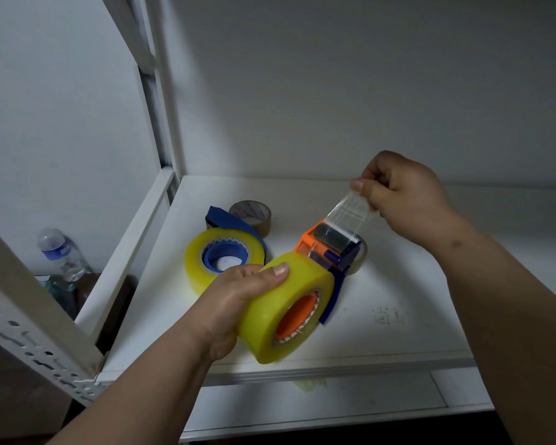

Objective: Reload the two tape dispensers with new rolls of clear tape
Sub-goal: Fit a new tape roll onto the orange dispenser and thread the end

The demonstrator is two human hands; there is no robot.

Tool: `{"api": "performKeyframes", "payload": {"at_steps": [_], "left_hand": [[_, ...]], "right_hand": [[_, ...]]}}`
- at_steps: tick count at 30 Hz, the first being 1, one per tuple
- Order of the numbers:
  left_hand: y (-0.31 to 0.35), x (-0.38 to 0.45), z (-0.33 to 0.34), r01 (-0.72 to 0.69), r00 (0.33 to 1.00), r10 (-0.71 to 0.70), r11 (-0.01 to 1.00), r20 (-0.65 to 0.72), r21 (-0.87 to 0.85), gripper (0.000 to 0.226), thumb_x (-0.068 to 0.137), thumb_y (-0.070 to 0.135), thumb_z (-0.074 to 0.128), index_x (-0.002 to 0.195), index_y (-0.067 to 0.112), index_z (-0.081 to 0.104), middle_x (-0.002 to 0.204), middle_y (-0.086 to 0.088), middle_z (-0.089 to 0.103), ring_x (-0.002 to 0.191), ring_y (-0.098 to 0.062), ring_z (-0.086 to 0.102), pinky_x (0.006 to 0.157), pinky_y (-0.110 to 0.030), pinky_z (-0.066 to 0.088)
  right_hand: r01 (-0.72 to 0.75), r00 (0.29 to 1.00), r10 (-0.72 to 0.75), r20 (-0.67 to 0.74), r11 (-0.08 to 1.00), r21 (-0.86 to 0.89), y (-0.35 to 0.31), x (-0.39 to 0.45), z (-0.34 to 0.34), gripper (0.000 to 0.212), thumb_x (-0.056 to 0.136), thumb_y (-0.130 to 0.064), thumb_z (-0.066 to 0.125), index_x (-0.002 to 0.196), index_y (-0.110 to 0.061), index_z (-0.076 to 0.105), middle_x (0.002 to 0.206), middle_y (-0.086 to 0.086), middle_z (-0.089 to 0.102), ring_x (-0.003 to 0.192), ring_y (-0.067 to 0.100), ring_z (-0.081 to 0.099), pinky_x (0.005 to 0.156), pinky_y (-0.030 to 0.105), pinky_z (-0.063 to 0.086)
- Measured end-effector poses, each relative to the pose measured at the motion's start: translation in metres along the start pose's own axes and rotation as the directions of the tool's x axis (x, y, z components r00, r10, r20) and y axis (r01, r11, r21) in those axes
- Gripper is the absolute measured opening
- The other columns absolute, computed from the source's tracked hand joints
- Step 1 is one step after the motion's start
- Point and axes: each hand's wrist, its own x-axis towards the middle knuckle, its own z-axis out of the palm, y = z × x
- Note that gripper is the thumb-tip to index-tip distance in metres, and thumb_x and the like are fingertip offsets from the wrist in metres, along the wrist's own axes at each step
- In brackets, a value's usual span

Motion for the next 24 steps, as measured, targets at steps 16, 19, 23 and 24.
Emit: {"api": "performKeyframes", "payload": {"at_steps": [16,19,23,24], "left_hand": [[-0.008,-0.001,0.003,-0.034,0.998,0.023,0.986,-0.065,-0.165,0.082,0.052,0.042,0.080,0.120,-0.001,0.064,0.113,-0.029,0.070,0.102,-0.049,0.065,0.095,-0.063,0.048],[-0.012,0.001,0.003,-0.049,0.996,0.032,0.976,-0.081,-0.211,0.070,0.052,0.040,0.079,0.112,0.004,0.070,0.113,-0.029,0.070,0.099,-0.046,0.066,0.093,-0.062,0.049],[-0.013,0.003,0.003,-0.037,0.999,0.029,0.956,-0.034,-0.290,0.077,0.042,0.041,0.090,0.111,0.011,0.073,0.114,-0.025,0.071,0.098,-0.042,0.068,0.091,-0.057,0.052],[-0.013,0.004,0.004,-0.027,1.000,0.021,0.949,-0.023,-0.314,0.087,0.039,0.043,0.092,0.116,0.010,0.070,0.115,-0.025,0.071,0.099,-0.042,0.067,0.092,-0.057,0.051]], "right_hand": [[-0.304,0.953,0.261,0.156,0.851,0.428,0.024,-0.011,0.039,0.017,0.089,-0.022,0.062,0.073,-0.018,0.057,0.058,-0.001,0.056,0.042,0.004,0.050,0.045,0.021,0.043],[-0.370,0.926,0.285,0.246,0.810,0.456,0.025,-0.018,0.048,0.015,0.089,-0.022,0.061,0.075,-0.018,0.059,0.051,-0.006,0.057,0.043,0.005,0.047,0.044,0.018,0.040],[-0.497,0.862,0.339,0.377,0.711,0.498,0.019,-0.027,0.060,0.021,0.085,-0.001,0.055,0.073,-0.016,0.061,0.063,0.006,0.061,0.054,0.015,0.051,0.048,0.023,0.041],[-0.535,0.839,0.350,0.416,0.669,0.517,0.017,-0.029,0.062,0.020,0.085,0.002,0.054,0.077,-0.013,0.063,0.072,0.015,0.063,0.062,0.022,0.054,0.055,0.030,0.045]]}}
